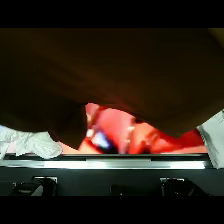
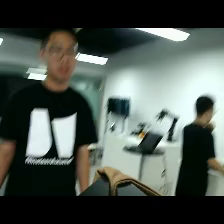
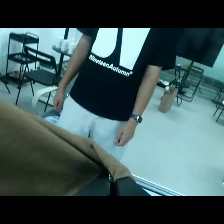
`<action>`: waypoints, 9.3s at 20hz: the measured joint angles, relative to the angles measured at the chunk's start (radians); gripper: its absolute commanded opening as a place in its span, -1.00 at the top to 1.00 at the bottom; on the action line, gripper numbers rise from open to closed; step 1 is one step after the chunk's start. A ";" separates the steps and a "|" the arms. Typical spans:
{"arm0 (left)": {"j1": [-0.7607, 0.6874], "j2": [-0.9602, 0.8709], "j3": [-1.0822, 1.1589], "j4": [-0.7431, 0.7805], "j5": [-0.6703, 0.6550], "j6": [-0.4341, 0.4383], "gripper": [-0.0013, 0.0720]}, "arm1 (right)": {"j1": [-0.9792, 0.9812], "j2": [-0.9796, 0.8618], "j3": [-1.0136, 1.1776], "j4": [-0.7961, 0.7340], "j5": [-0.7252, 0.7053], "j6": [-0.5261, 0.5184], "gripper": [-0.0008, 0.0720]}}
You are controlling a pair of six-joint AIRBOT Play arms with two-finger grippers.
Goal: Fold the shirts.
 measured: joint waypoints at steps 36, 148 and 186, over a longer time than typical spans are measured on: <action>0.176 -1.050 -0.126 0.175 -0.736 -0.048 -0.48 | -0.931 -1.018 -0.028 0.773 0.271 -0.323 -0.42; 0.105 -0.821 -0.522 0.142 -0.735 -0.110 -0.81 | -1.100 -1.139 0.059 0.740 0.578 -0.528 -0.56; -0.123 -0.315 -1.477 -0.252 -0.091 0.010 0.90 | -1.134 -1.007 -0.594 0.866 0.277 -0.563 0.86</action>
